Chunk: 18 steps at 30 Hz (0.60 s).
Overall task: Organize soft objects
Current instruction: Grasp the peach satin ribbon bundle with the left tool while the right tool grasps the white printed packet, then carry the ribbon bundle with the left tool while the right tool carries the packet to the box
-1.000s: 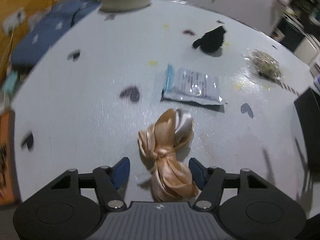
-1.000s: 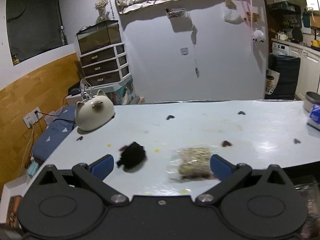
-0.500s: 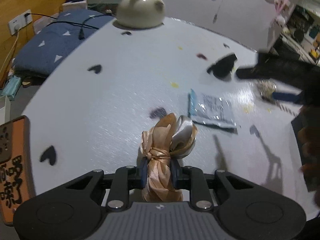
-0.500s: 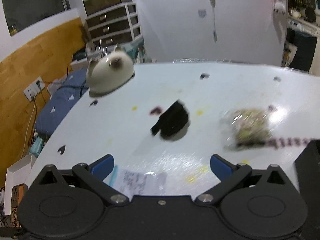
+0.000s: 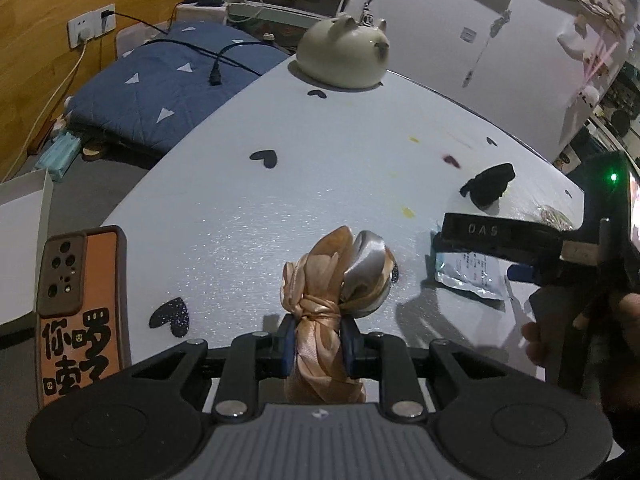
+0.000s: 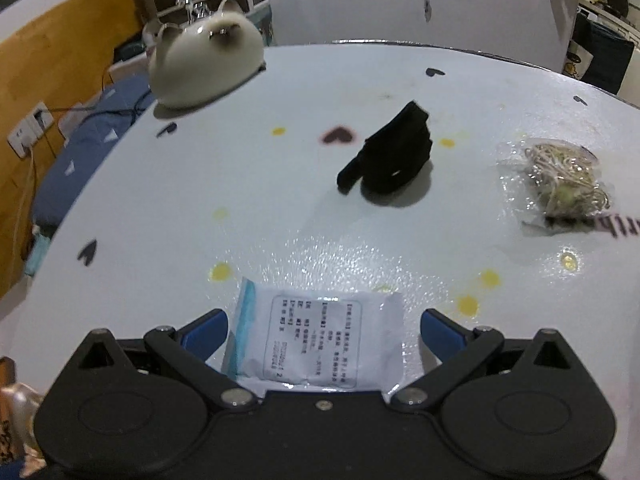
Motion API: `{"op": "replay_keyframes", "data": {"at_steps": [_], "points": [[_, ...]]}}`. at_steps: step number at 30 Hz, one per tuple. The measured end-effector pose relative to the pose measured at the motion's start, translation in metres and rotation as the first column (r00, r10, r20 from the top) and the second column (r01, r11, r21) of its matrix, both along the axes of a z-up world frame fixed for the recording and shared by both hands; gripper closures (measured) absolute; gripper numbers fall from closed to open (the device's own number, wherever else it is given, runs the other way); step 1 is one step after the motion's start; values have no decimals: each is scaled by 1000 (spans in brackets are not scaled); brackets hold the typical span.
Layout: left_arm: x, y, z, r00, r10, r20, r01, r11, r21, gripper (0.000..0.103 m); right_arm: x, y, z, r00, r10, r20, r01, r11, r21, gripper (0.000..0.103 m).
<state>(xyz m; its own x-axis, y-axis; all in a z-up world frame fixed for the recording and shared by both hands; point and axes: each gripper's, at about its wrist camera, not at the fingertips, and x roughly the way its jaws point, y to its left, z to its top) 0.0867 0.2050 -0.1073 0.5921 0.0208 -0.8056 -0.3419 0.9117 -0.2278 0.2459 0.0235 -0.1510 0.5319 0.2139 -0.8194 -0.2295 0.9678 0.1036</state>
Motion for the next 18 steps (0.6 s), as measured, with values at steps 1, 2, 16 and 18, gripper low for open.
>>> {"op": "replay_keyframes", "data": {"at_steps": [1,2,16,18], "points": [[1,1,-1,1000,0,0,0,1000,-3,79,0,1,-1,1000,0,-6,0,1000,-7,0],[1,1,-1,1000,1,0,-1,1000,-5,79,1,2,-2,1000,-2,-11,2,1000,-9,0],[11,1,-2,1000,-12,17,12,999,-31,79,-7,1,-4,993,117,-4,-117,989,-89,12],[13,-1,0,1000,-18,25,19,999,-33,79,-10,-4,-2,990,138,3,-137,987,-83,16]]}}
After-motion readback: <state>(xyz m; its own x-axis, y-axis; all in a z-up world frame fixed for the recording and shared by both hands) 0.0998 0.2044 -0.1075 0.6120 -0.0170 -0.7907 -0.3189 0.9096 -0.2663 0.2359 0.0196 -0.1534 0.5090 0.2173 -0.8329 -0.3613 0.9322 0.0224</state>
